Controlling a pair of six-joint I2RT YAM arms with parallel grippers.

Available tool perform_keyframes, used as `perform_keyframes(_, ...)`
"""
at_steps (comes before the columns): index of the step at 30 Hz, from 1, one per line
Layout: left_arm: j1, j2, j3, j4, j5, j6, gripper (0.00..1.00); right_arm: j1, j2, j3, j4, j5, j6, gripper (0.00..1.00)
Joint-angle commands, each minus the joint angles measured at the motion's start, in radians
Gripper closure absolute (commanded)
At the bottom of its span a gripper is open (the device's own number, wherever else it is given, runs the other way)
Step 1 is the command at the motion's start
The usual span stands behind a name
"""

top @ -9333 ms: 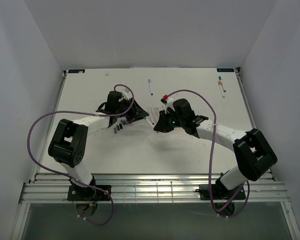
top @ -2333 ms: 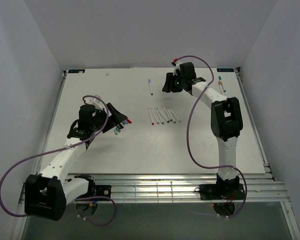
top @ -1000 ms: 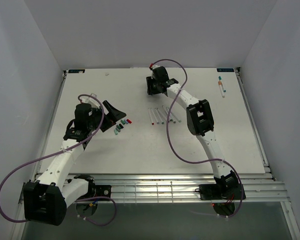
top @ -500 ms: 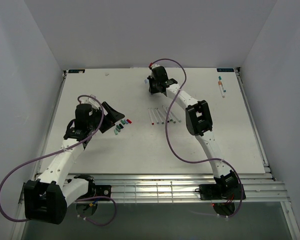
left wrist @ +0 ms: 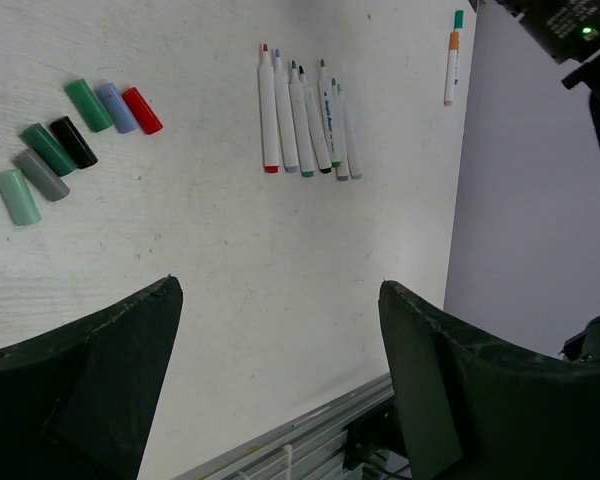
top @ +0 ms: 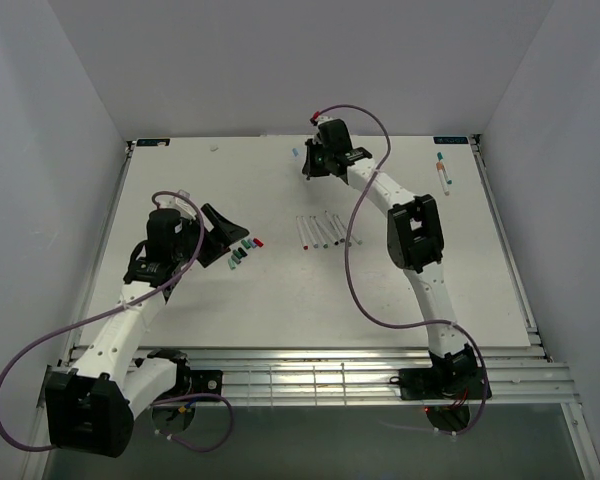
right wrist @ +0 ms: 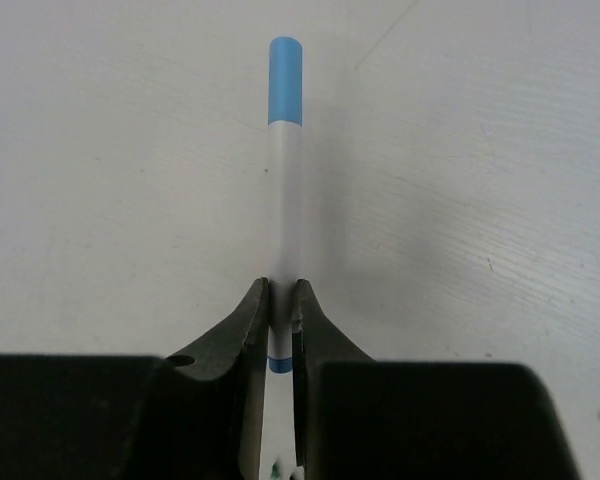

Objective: Open the pen caps

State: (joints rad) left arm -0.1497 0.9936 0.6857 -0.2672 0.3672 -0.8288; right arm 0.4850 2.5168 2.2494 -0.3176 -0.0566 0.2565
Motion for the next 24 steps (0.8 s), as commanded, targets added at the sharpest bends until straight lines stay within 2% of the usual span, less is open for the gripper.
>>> perform_keyframes(1, 0.004, -0.012, 0.052, -0.003, 0.055, -0.013, 0.11, 0.003, -0.258, -0.1, 0.107, -0.086, 0.035, 0.92)
perform_keyframes(3, 0.006, 0.01, 0.067, 0.023, 0.076, -0.016, 0.1, 0.006, -0.358, -0.181, 0.107, -0.133, 0.04, 0.92)
perform_keyframes(6, 0.006, 0.037, 0.092, 0.063, 0.113, -0.015, 0.1, 0.027, -0.513, -0.414, 0.158, -0.155, 0.043, 0.92)
perform_keyframes(7, 0.006, 0.056, 0.101, 0.08, 0.127, -0.013, 0.09, 0.042, -0.551, -0.542, 0.175, -0.154, 0.046, 0.92)
perform_keyframes(10, 0.006, 0.091, 0.117, 0.114, 0.159, -0.027, 0.1, 0.073, -0.693, -0.712, 0.245, -0.163, 0.059, 0.92)
perform_keyframes(14, 0.004, 0.122, 0.078, 0.256, 0.231, -0.075, 0.15, 0.119, -0.869, -0.969, 0.305, -0.161, 0.066, 0.92)
perform_keyframes(18, -0.004, 0.157, 0.032, 0.341, 0.253, -0.099, 0.2, 0.162, -0.983, -1.119, 0.342, -0.157, 0.07, 0.92)
perform_keyframes(24, -0.065, 0.229, -0.006, 0.395, 0.228, -0.115, 0.21, 0.214, -1.085, -1.273, 0.371, -0.161, 0.107, 0.92)
